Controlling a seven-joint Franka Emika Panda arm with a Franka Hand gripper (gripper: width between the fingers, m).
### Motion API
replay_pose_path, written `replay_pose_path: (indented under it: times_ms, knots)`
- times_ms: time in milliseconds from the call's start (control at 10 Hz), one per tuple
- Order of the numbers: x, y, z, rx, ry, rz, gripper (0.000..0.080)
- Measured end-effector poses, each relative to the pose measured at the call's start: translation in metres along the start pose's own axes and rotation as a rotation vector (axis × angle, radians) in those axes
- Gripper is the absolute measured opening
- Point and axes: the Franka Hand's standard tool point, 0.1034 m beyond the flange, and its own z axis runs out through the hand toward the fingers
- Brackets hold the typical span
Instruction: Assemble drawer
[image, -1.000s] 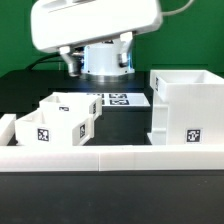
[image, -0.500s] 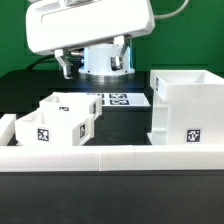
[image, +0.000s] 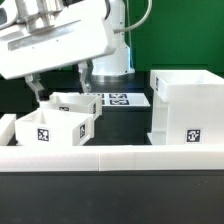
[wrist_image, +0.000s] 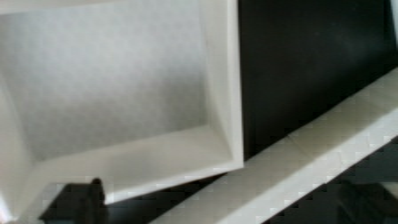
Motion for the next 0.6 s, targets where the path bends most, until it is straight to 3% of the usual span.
replay_pose_path:
  times_ms: [400, 600]
  knots:
    - [-0.002, -0.002, 0.001, -0.002, -0.016, 0.008, 0.0649]
    - [-0.007, -0.01, 0.004, -0.075, -0.121, -0.014, 0.0649]
